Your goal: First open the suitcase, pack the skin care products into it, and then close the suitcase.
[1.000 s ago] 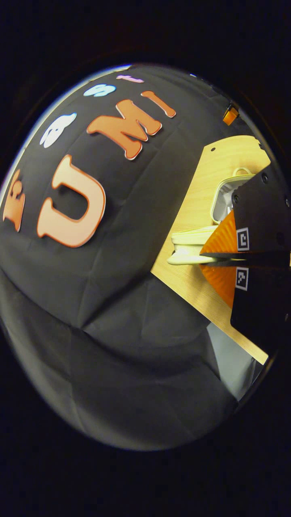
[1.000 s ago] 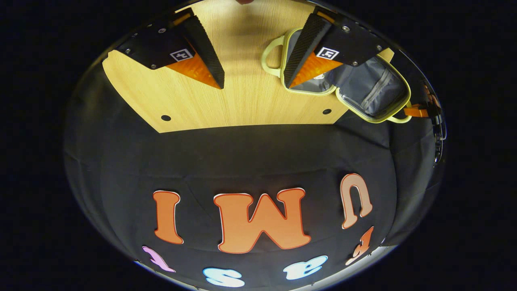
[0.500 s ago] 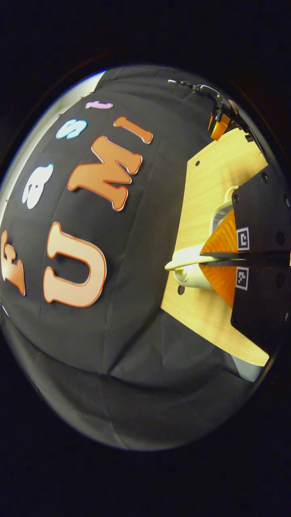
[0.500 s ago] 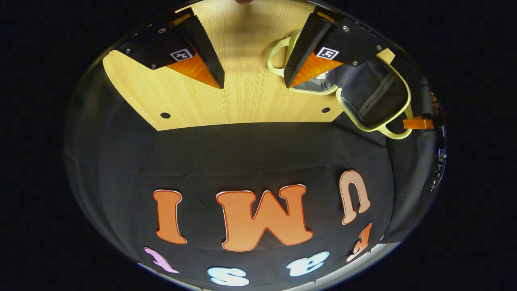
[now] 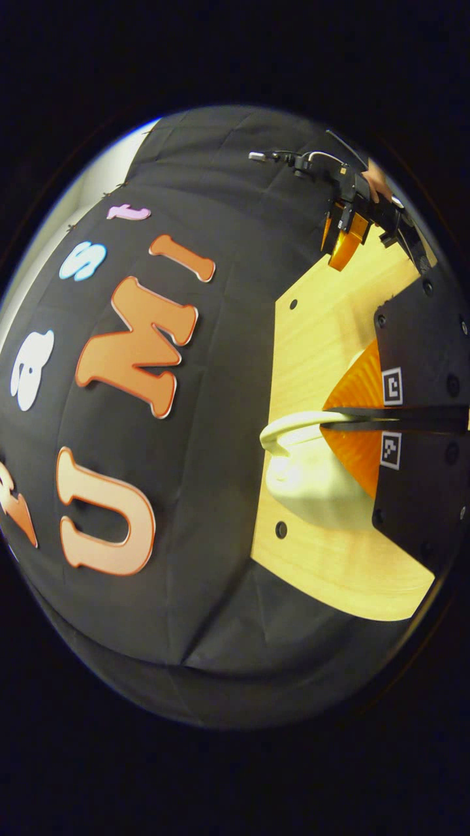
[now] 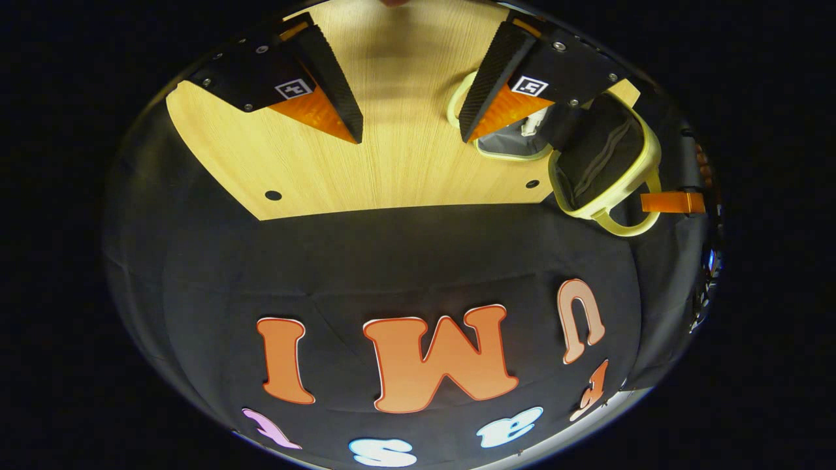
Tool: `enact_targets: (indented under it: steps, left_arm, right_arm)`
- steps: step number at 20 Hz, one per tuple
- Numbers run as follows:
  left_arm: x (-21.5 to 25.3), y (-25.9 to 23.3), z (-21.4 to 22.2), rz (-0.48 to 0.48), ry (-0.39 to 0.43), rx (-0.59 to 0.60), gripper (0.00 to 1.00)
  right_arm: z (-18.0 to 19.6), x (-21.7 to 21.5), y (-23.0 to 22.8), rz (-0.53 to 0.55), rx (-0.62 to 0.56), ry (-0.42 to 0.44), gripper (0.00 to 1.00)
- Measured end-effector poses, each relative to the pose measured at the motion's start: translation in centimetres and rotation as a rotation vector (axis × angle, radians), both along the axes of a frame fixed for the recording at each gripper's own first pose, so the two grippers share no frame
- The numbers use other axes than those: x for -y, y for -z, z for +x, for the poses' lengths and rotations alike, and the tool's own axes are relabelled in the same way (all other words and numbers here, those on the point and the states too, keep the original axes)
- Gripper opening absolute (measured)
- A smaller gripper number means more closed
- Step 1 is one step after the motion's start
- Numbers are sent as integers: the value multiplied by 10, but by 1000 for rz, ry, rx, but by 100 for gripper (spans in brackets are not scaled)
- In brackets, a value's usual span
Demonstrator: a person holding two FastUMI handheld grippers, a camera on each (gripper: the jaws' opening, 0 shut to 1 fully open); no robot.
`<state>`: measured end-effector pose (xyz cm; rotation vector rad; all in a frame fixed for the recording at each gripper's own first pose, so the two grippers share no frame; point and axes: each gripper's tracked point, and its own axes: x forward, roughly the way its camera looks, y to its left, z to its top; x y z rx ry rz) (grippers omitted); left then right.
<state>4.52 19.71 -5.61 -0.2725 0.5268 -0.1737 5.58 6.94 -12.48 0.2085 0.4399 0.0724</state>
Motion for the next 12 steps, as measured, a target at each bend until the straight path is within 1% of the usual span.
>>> enact_targets:
  steps: [5,9,12]
  left_arm:
    - [68,29,8,24,89,-50,1]
    - [121,69,15,68,161,-117,1]
    - [149,100,14,93,196,-171,1]
  right_arm:
    - [-4,19,5,7,0,20,95]
    - [-6,33,14,4,-13,24,95]
    - [-6,43,19,21,-19,30,95]
